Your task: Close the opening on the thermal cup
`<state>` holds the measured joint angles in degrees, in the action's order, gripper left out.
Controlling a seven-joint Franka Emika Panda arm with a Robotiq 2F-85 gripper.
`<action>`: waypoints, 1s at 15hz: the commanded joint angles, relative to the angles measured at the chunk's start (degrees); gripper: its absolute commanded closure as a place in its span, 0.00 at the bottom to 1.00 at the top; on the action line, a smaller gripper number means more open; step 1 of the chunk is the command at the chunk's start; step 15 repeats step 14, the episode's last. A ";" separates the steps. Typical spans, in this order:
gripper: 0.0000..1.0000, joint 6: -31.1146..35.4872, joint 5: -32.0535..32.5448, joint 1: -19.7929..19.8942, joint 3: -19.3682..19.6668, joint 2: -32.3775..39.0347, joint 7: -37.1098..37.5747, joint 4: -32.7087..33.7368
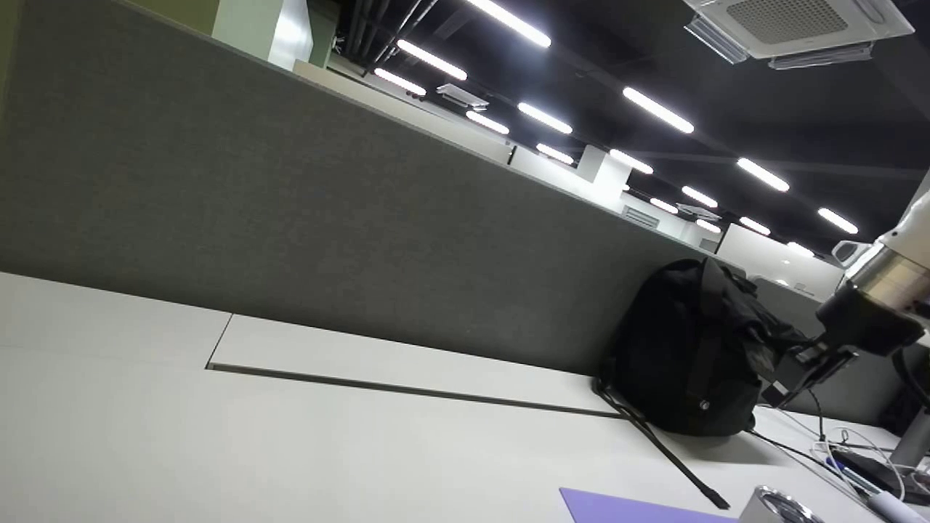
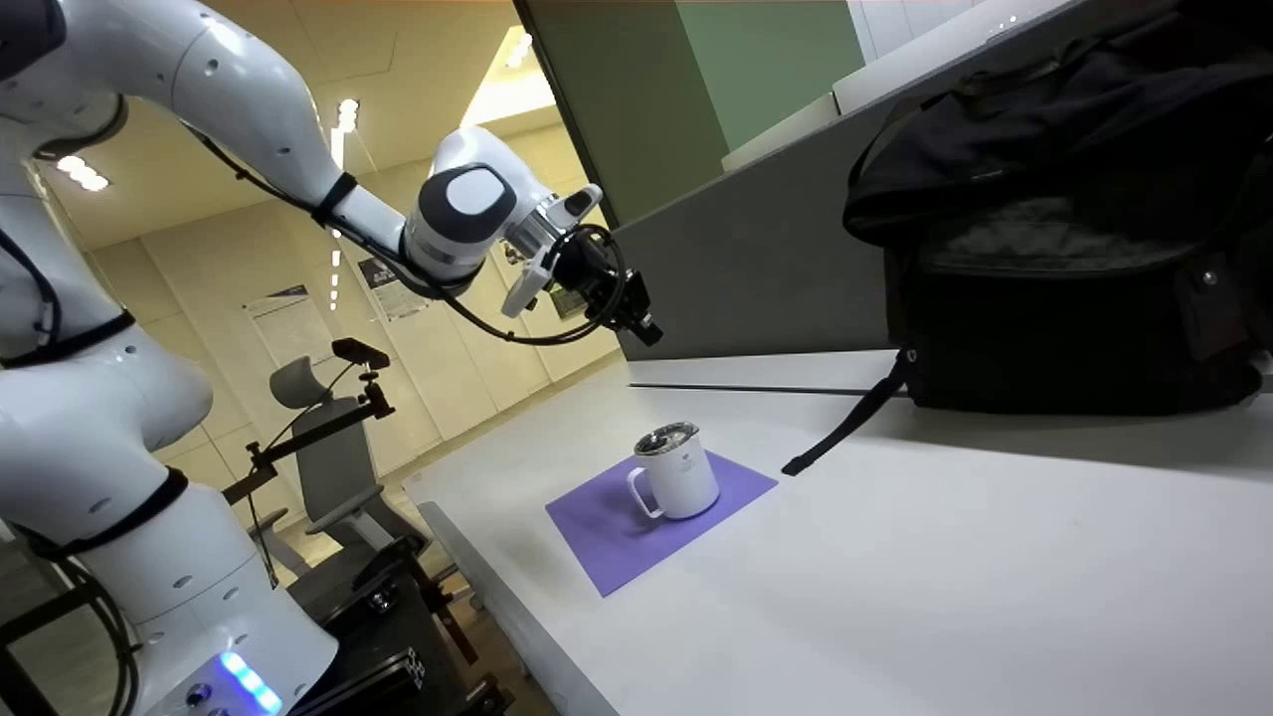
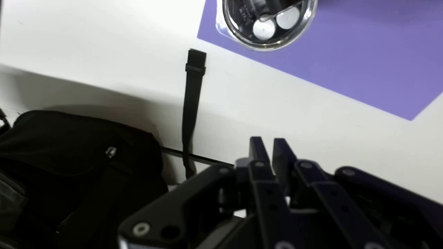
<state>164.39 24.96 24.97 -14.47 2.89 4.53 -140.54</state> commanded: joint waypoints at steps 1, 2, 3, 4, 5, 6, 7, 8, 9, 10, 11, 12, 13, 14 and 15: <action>0.54 -6.25 -14.25 0.01 -2.63 -2.16 -13.55 1.25; 0.46 -8.50 -17.37 -7.93 4.94 -2.67 -16.80 1.78; 0.41 -11.20 -18.56 -8.88 5.94 -3.34 -18.74 2.31; 0.34 -14.23 -18.70 -10.67 7.87 -3.92 -19.64 2.94; 0.27 -16.90 -18.33 -12.21 9.57 -4.28 -20.23 3.64; 0.20 -19.49 -17.44 -13.44 11.04 -4.72 -20.45 4.33; 0.13 -21.69 -16.45 -14.42 12.26 -5.14 -20.35 4.97; 0.07 -23.45 -16.40 -15.22 13.22 -5.62 -20.84 5.45; 0.02 -25.07 -16.06 -15.89 14.05 -5.89 -20.90 6.00; 0.00 -26.85 -16.09 -16.44 14.75 -6.00 -21.35 6.57; 0.11 -23.39 -16.81 -17.08 15.14 -5.32 -20.68 5.04; 0.04 -24.65 -16.81 -17.37 15.56 -5.55 -21.03 5.46; 0.00 -25.18 -16.81 -17.51 15.77 -5.67 -21.23 5.69; 0.00 -25.34 -16.81 -17.58 15.86 -5.68 -21.31 5.77; 0.00 -25.34 -16.81 -17.58 15.86 -5.68 -21.31 5.77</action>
